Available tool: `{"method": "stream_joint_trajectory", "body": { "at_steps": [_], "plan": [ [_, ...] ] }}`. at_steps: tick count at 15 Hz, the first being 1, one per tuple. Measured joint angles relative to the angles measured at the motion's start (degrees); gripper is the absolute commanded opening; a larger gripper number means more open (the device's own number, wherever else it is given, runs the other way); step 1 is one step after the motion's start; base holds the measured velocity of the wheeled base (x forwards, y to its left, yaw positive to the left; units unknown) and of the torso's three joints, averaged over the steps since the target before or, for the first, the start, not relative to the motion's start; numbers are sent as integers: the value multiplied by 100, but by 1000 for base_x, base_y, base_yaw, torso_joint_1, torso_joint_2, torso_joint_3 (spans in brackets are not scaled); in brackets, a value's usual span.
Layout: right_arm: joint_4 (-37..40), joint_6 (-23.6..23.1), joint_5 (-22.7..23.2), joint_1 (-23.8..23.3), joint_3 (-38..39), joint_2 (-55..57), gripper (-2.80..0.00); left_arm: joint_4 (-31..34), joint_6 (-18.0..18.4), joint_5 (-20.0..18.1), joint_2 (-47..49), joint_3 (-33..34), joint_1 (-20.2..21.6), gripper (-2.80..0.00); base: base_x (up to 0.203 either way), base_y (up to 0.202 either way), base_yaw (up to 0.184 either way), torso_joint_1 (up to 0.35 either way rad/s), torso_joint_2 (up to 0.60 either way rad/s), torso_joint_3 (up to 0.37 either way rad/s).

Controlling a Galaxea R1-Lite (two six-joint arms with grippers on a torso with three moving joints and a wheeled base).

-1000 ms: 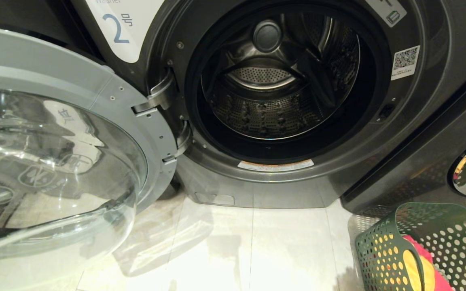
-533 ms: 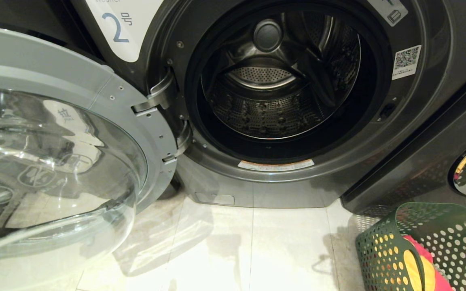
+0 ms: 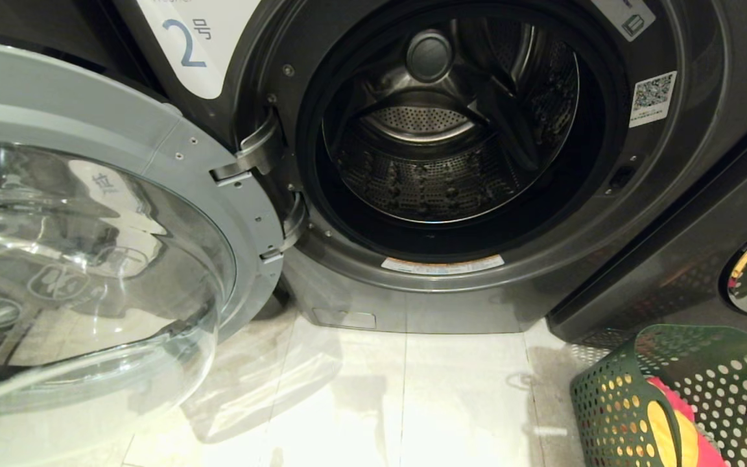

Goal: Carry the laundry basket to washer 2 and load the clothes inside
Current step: Place the clothes into the washing machine

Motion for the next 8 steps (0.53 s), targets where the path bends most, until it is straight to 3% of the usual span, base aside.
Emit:
{"method": "stream_joint_trajectory", "body": {
  "at_steps": [1, 2, 4, 8],
  "plan": [
    [-117, -15, 10, -220, 13, 173, -280, 0, 0, 0, 0, 0, 0, -280, 0, 0, 0, 0, 0, 0],
    [-240, -60, 20, -435, 18, 362, 0, 0, 0, 0, 0, 0, 0, -280, 0, 0, 0, 0, 0, 0],
    [-407, -353, 103, -816, -23, 717, 0, -2, 0, 0, 0, 0, 2, -280, 0, 0, 0, 0, 0, 0],
    [-1375, -1236, 965, -1399, -61, 1450, 0, -2, 0, 0, 0, 0, 0, -280, 0, 0, 0, 0, 0, 0]
  ]
}}
